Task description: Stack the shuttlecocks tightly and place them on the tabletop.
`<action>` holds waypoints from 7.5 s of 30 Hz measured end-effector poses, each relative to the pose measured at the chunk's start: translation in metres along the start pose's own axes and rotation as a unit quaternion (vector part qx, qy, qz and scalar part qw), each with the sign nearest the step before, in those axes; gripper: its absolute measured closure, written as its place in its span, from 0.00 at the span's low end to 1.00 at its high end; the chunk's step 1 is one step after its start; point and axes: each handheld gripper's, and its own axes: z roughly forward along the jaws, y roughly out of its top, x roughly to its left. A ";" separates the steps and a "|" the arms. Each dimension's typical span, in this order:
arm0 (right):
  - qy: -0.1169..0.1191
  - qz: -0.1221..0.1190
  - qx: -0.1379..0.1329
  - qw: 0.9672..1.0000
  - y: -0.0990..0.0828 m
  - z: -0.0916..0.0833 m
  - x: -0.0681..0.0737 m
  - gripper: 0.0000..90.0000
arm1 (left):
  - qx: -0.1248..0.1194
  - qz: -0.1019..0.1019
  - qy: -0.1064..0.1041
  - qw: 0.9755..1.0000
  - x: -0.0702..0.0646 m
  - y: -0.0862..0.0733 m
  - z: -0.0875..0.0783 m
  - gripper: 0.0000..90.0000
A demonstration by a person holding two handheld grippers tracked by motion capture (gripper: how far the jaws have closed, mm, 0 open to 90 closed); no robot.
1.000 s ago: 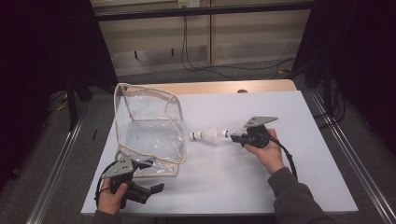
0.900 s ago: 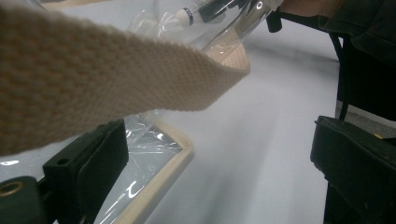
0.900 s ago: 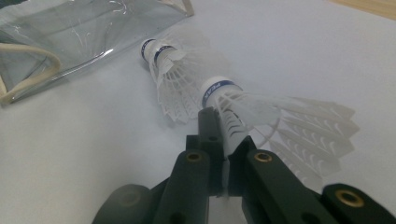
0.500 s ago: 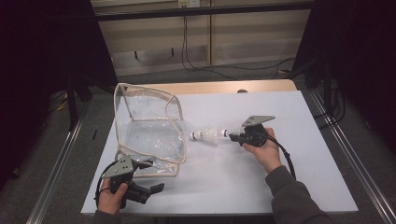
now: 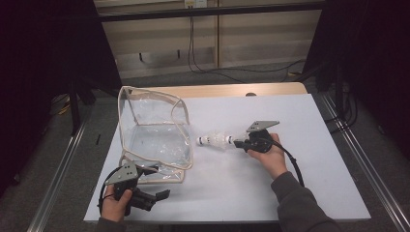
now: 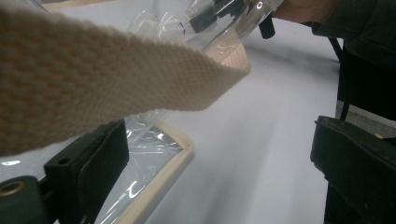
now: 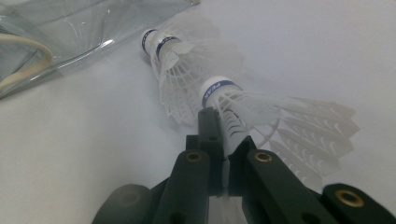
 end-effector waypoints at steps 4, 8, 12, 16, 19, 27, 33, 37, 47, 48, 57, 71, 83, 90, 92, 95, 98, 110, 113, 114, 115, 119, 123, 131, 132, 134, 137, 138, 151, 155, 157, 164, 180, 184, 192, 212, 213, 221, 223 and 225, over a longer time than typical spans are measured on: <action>0.006 0.003 -0.002 1.000 0.001 0.003 0.001 1.00 | 0.000 0.000 0.000 1.000 0.000 0.000 0.000 0.05; 0.008 0.002 0.000 1.000 0.001 0.006 0.003 1.00 | -0.001 0.000 0.000 1.000 0.000 0.000 0.000 0.05; 0.010 0.001 0.000 1.000 0.002 0.009 0.004 1.00 | 0.000 0.002 0.001 1.000 0.000 0.000 0.000 0.05; 0.010 0.000 0.001 1.000 0.002 0.010 0.005 1.00 | 0.000 0.001 0.000 1.000 0.000 0.000 0.000 0.05; 0.009 0.000 0.001 1.000 0.003 0.011 0.005 1.00 | 0.000 0.000 -0.001 1.000 0.000 0.000 0.000 0.05; 0.011 0.002 -0.002 1.000 0.003 0.011 0.005 1.00 | 0.000 0.000 0.000 1.000 0.000 0.000 0.000 0.05; 0.012 0.003 -0.006 1.000 0.004 0.011 0.007 1.00 | 0.000 0.000 0.000 1.000 0.000 0.000 0.000 0.05; 0.012 0.002 -0.004 1.000 0.005 0.011 0.007 1.00 | 0.000 0.000 0.000 1.000 0.000 0.000 0.000 0.05; 0.014 0.003 -0.003 1.000 0.008 0.012 0.007 1.00 | -0.001 0.001 0.000 1.000 0.000 0.000 -0.001 0.05; 0.015 0.003 -0.004 1.000 0.008 0.012 0.007 1.00 | -0.001 0.000 -0.001 1.000 0.000 0.000 -0.001 0.05; 0.013 0.004 -0.005 1.000 0.010 0.015 0.008 1.00 | -0.001 0.000 -0.001 1.000 0.000 0.000 -0.001 0.05; 0.012 0.006 -0.004 1.000 0.010 0.020 0.008 1.00 | -0.001 0.001 0.000 1.000 0.000 0.000 0.000 0.05; 0.011 0.005 -0.002 1.000 0.011 0.022 0.008 1.00 | -0.001 0.002 0.000 1.000 0.000 0.000 0.000 0.05; 0.016 0.002 -0.002 1.000 0.012 0.023 0.009 1.00 | -0.001 0.001 0.000 1.000 0.000 0.000 0.000 0.05; 0.017 0.002 -0.001 1.000 0.013 0.024 0.010 1.00 | -0.001 0.001 -0.001 1.000 0.000 0.000 0.000 0.05; 0.019 -0.001 0.000 1.000 0.014 0.026 0.012 1.00 | -0.001 0.001 0.000 1.000 0.000 0.000 0.000 0.05; 0.020 -0.002 0.001 1.000 0.015 0.028 0.013 1.00 | -0.001 0.000 -0.001 1.000 0.000 0.000 0.000 0.05; 0.019 -0.002 0.005 1.000 0.016 0.033 0.014 1.00 | -0.002 0.000 -0.001 1.000 0.000 0.000 0.000 0.05; 0.019 -0.002 0.003 1.000 0.016 0.033 0.014 1.00 | -0.002 0.000 -0.001 1.000 0.000 0.000 0.000 0.04; 0.019 -0.001 0.003 1.000 0.016 0.033 0.014 1.00 | -0.002 0.000 -0.001 1.000 0.000 0.000 0.000 0.04; 0.019 -0.001 0.003 1.000 0.016 0.033 0.014 1.00 | -0.002 0.000 -0.001 1.000 0.000 0.000 0.000 0.04; 0.019 -0.002 0.002 1.000 0.016 0.034 0.014 1.00 | -0.002 0.000 -0.001 1.000 0.000 0.000 0.000 0.04; 0.021 -0.002 0.001 1.000 0.016 0.034 0.014 1.00 | -0.002 0.000 -0.001 1.000 0.000 0.000 0.000 0.04; 0.024 -0.002 -0.002 1.000 0.017 0.036 0.016 1.00 | -0.002 0.000 -0.001 1.000 0.000 0.000 0.000 0.04; 0.024 -0.001 -0.001 1.000 0.017 0.036 0.016 1.00 | -0.002 0.002 0.001 1.000 0.000 0.000 0.000 0.04; 0.025 -0.001 -0.001 1.000 0.017 0.036 0.016 1.00 | -0.002 0.001 -0.001 1.000 0.000 0.000 0.000 0.04; 0.027 -0.001 0.000 1.000 0.017 0.037 0.016 1.00 | -0.002 0.002 0.000 1.000 0.000 0.000 0.000 0.04; 0.027 -0.002 0.000 1.000 0.017 0.037 0.016 1.00 | -0.002 0.001 -0.001 1.000 0.000 0.000 0.000 0.04; 0.027 -0.009 0.001 1.000 0.021 0.040 0.020 0.99 | -0.003 0.002 -0.001 1.000 0.000 0.000 0.001 0.04; 0.024 -0.009 0.002 1.000 0.020 0.040 0.019 0.96 | -0.003 0.001 -0.001 1.000 0.000 -0.001 0.001 0.04; 0.020 -0.009 0.004 1.000 0.020 0.040 0.018 0.92 | -0.003 0.001 -0.001 1.000 0.000 -0.001 0.001 0.04; 0.016 -0.014 0.015 1.000 0.020 0.037 0.019 0.86 | -0.002 -0.001 0.000 1.000 0.000 -0.001 0.001 0.04; 0.013 -0.010 0.012 1.000 0.016 0.024 0.017 0.80 | -0.002 0.000 0.001 1.000 0.000 -0.001 0.001 0.04; 0.011 -0.009 0.009 1.000 0.015 0.020 0.016 0.79 | -0.001 0.000 0.001 1.000 0.000 0.000 0.001 0.04; 0.011 -0.008 0.007 1.000 0.014 0.016 0.016 0.77 | -0.002 0.000 0.001 1.000 -0.001 0.000 0.001 0.04; 0.006 -0.005 0.005 1.000 0.010 0.006 0.016 0.63 | -0.002 0.000 0.001 1.000 -0.001 0.000 0.001 0.04; 0.005 -0.004 0.004 1.000 0.010 0.005 0.016 0.60 | -0.002 -0.001 0.001 1.000 -0.001 0.000 0.001 0.04; 0.001 0.019 0.001 1.000 0.010 0.006 0.017 0.41 | -0.003 -0.001 0.001 1.000 -0.001 -0.001 0.001 0.04; 0.004 0.027 0.002 1.000 0.009 0.006 0.017 0.36 | -0.002 0.000 0.001 1.000 0.000 -0.001 0.001 0.04; 0.006 0.035 0.002 0.999 0.009 0.006 0.017 0.32 | -0.002 0.000 0.001 1.000 0.000 -0.001 0.001 0.04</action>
